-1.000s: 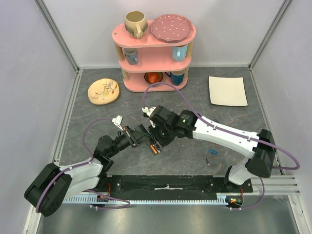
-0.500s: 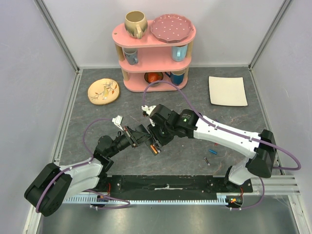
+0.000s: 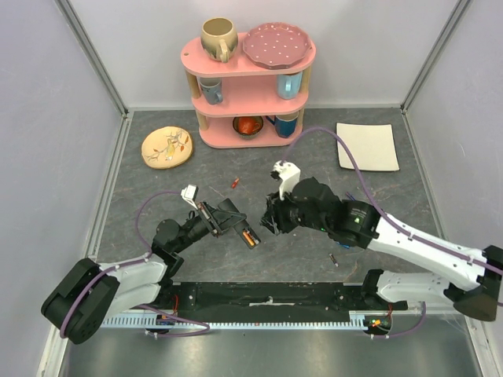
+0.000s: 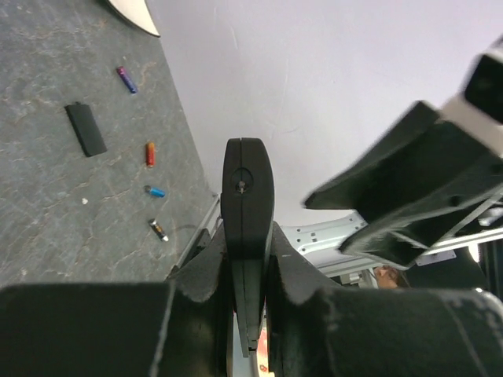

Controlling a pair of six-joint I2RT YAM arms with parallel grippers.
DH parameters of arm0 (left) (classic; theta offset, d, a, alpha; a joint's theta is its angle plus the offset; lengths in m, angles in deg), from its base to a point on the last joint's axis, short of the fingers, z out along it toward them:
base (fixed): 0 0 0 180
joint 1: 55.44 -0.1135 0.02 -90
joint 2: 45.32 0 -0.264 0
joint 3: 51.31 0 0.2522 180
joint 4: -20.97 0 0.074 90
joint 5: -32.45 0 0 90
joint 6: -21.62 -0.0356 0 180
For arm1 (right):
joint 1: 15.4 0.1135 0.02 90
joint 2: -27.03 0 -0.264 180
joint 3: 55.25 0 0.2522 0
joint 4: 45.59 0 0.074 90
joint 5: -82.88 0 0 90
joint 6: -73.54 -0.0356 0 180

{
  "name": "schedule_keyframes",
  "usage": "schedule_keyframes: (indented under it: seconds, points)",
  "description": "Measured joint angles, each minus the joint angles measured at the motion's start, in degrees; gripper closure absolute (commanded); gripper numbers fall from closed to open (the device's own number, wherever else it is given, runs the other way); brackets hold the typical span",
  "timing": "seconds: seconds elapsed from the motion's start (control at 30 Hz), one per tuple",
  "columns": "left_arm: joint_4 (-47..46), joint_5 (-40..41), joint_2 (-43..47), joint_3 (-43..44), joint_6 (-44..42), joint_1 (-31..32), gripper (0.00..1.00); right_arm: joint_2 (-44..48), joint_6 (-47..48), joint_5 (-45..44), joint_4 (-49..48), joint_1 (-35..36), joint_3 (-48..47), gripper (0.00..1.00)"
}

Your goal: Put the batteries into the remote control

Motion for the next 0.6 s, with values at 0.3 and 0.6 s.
schedule_keyframes:
  seconds: [0.3, 0.6]
  points:
    - [-5.73, -0.57, -0.48, 0.0, 4.28, 0.0, 0.98, 5.38, -7.87, 12.94, -15.93, -9.2, 16.72, 0.32]
    - [-5.92, -1.6, -0.5, 0.0, 5.11, 0.0, 0.98, 7.52, -12.41, 23.06, -28.5, -9.99, 22.47, 0.31]
